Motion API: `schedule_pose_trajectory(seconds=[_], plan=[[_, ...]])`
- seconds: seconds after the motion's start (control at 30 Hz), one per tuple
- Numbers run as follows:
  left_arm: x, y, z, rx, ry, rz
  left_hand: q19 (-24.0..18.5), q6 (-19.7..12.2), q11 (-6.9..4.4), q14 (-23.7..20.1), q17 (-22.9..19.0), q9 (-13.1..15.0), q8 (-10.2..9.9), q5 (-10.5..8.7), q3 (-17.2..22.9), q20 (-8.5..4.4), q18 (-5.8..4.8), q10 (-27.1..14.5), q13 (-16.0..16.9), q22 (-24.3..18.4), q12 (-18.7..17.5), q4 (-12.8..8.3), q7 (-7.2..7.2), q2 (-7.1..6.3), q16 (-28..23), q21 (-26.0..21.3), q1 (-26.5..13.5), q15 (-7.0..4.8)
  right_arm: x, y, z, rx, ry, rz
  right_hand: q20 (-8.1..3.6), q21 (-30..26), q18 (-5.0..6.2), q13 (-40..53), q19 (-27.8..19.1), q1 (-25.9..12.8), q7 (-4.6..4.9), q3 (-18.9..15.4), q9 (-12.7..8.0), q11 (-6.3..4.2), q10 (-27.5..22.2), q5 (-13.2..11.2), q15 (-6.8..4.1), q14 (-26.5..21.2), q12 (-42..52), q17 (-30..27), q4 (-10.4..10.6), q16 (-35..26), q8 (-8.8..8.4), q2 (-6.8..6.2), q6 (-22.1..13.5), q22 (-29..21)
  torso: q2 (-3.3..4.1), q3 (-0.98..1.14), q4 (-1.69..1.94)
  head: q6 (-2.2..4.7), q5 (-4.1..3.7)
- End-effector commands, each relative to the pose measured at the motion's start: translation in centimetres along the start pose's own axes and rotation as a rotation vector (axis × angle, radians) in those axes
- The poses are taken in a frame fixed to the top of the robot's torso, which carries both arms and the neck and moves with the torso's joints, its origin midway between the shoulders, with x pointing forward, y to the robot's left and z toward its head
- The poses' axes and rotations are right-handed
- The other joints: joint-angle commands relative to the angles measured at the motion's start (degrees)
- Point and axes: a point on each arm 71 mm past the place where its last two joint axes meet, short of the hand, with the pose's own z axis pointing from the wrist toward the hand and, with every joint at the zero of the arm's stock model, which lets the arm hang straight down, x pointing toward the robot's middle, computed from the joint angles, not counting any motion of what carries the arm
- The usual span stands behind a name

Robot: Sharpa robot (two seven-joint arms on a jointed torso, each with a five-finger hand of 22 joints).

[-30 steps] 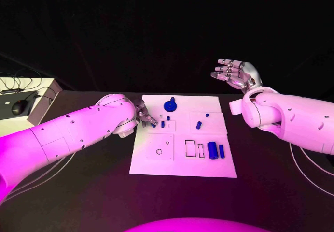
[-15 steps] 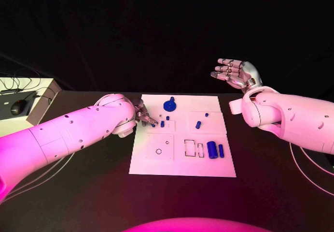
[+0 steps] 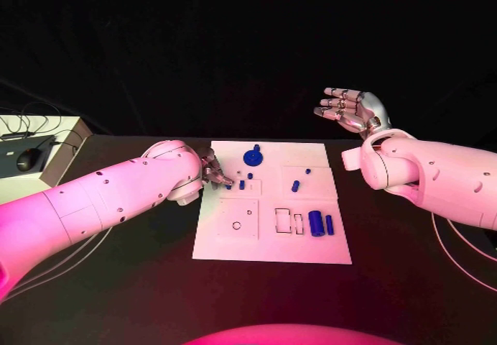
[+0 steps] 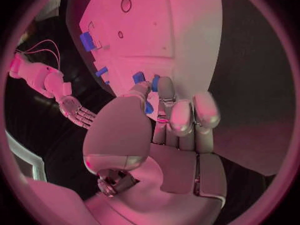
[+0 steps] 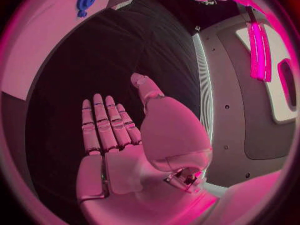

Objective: Assemble the parts on the task board

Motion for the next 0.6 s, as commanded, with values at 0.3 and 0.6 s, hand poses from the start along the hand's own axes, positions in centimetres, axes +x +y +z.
schedule_pose_trajectory(seconds=[0.3,0.6], plan=[[-0.06,0.03,-0.03,0.02,0.004,-0.06,0.23,-1.12,0.01,-0.15,-0.11,1.53,0.86,-0.41,9.69,0.42,0.82,-0.4,-1.15,0.15,0.22,-9.29,0.24,0.91,-0.51,-0.25,-1.92,0.35,0.15,0.05,-0.03,-0.01,0.015,0.005,0.06,-0.26,-0.7,-0.03,-0.31,-0.44,3.71,0.07,-0.07,0.13,0.28,0.25,0.17,-0.36,-0.16,-0.07,-0.28,-0.38,-0.36,0.14,0.43,-0.07,0.0,0.04,-0.03,0.01,0.06],[-0.28,0.19,-0.25,0.028,0.013,-0.082,0.29,-1.06,0.0,-0.16,-0.05,1.46,0.66,-0.44,10.1,0.27,0.7,-0.38,-1.75,0.34,0.44,-10.62,0.31,0.65,-0.48,-0.16,-2.08,0.32,0.12,0.0,-0.06,-0.01,0.014,0.005,0.06,-0.26,-0.7,-0.03,-0.31,-0.44,3.71,0.07,-0.07,0.13,0.28,0.25,0.17,-0.36,-0.16,-0.07,-0.28,-0.38,-0.36,0.14,0.43,-0.07,-0.02,0.06,0.03,0.04,0.08]])
